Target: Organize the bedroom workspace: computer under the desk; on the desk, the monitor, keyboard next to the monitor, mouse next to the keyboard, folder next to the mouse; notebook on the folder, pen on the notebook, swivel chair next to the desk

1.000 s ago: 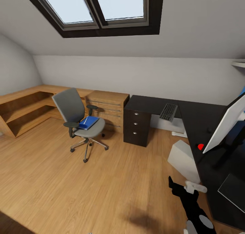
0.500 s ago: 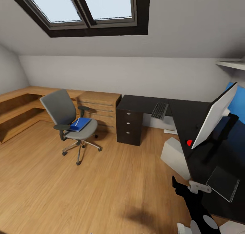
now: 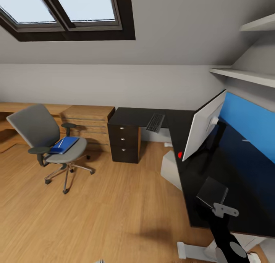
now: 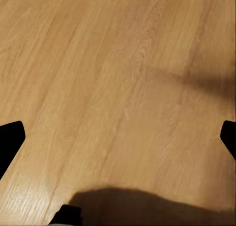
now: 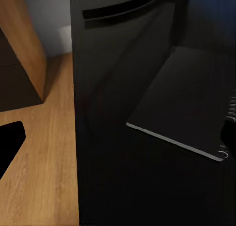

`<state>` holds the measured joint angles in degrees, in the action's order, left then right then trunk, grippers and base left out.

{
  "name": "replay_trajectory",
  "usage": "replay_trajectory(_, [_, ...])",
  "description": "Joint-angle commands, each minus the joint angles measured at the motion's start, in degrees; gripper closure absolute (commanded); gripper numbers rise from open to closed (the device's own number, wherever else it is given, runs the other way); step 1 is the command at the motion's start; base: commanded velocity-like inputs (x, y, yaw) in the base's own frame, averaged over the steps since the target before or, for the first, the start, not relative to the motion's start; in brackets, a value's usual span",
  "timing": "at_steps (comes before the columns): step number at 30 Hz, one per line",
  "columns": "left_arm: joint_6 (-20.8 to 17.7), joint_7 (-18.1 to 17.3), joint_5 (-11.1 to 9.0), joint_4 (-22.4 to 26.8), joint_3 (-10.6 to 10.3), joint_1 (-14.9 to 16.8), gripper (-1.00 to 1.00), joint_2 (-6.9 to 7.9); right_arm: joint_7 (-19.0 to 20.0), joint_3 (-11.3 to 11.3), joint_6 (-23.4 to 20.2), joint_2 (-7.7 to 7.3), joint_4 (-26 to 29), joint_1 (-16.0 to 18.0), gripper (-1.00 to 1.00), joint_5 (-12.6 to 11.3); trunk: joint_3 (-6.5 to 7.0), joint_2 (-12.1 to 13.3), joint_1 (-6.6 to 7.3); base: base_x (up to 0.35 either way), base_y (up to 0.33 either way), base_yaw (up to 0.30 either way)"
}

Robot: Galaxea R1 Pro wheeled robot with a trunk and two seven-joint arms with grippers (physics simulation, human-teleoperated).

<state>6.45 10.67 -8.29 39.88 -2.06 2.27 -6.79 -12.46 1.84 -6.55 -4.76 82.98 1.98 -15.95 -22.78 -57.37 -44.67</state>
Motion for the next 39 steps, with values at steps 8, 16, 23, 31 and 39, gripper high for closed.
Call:
replay_trajectory(8, [0.97,0.32,-0.67,0.02,-0.22,0.01,-1.0,0.1,-0.2,-0.08,-0.22,-0.32,0.08,0.04,-1.0,-0.38,0.03,-0.04,0.0,0.0,-0.344,-0.161])
replay_trajectory(16, [1.02,0.32,-0.74,0.02,-0.08,0.01,-1.0,0.18,-0.43,2.09,-0.59,-0.99,-0.05,0.43,-1.0,-0.25,0.04,-0.04,0.0,0.0,-0.12,-0.01])
replay_trajectory(23, [1.14,0.32,-0.77,0.01,0.03,0.01,-1.0,0.2,-0.4,2.92,-5.56,-5.99,-9.34,13.16,-1.0,-0.5,0.04,-0.04,0.0,0.0,-0.008,-0.001])
replay_trajectory(31, [1.19,0.38,-0.77,0.02,0.12,0.01,-1.0,0.2,3.0,2.81,-6.4,-7.42,-40.37,33.23,-1.0,-0.34,0.04,-0.04,0.0,0.001,0.0,0.0])
replay_trajectory(39, [1.21,0.4,-0.72,0.02,0.21,0.01,-1.0,0.2,8.04,0.05,0.73,-7.2,-50.32,35.88,-1.0,1.57,0.04,-0.04,0.0,0.165,0.0,0.0])
